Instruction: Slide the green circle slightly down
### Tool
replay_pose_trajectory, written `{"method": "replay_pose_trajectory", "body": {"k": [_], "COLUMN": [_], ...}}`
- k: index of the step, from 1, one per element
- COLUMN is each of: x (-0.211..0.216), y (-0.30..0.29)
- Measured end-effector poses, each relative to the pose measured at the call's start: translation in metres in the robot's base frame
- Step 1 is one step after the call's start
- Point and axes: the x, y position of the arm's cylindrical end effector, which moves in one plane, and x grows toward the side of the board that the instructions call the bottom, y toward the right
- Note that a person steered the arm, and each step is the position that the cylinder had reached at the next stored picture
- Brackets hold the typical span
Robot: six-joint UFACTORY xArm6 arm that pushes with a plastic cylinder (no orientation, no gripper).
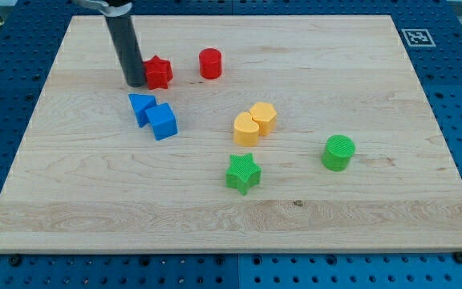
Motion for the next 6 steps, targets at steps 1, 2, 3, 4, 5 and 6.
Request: {"method": "replay_pose_trajectory", "body": {"k": [1,2,3,4,5,6], "x": [-0.021,-0.034,-0.034,-0.028,0.010,0.014], "y": [0.031,0.058,0.086,0.091,0.095,0.154]}}
